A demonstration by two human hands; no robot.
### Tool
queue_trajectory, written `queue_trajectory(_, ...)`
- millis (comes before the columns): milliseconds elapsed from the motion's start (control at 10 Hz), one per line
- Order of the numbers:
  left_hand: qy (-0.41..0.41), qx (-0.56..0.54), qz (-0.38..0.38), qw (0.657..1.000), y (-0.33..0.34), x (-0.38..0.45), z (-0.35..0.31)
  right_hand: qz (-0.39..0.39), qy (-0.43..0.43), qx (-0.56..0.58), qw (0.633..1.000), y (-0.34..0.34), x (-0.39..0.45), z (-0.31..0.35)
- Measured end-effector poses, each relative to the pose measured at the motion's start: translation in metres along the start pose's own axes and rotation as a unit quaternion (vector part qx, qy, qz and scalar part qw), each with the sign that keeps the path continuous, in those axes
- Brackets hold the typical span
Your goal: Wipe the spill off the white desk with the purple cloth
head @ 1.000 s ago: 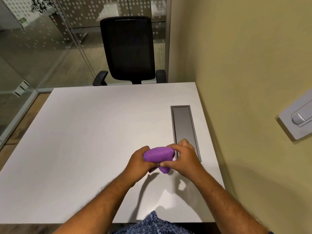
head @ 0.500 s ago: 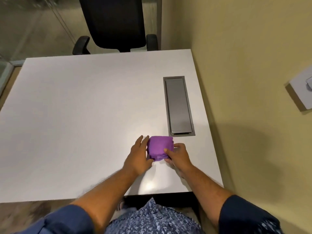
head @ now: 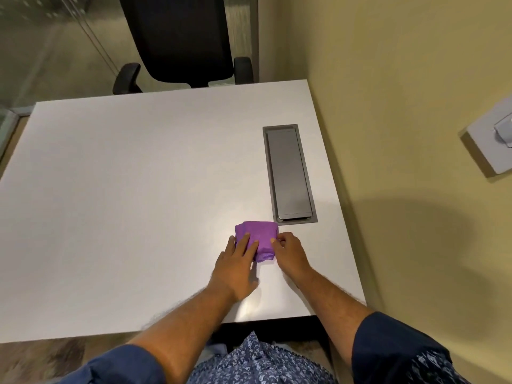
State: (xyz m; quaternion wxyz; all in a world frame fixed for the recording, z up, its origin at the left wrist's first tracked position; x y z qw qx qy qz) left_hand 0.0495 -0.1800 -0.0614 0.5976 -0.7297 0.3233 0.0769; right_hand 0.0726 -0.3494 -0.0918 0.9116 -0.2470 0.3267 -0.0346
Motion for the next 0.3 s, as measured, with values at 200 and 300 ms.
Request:
queue_trajectory(200,-0.002,0.005,-0.041,0.999,-0.008,-0.002,0.000,-0.052,-0.040,-0.034,0.997,-0.018,0.002,0.008)
queue_trajectory(300,-0.002,-0.010,-0.079,0.997,-0.014,-0.001,0.004,-0.089,-0.131,-0.057,0.986,-0.020,0.002,0.020)
Point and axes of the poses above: each hand's wrist, its own x-axis towards the middle knuckle, its own y-axis out of the palm, z = x × y, the point moved 4 cm from there along x, towards the middle knuckle, and after that the axes turned 3 degrees about y, right-handed, at the moved point
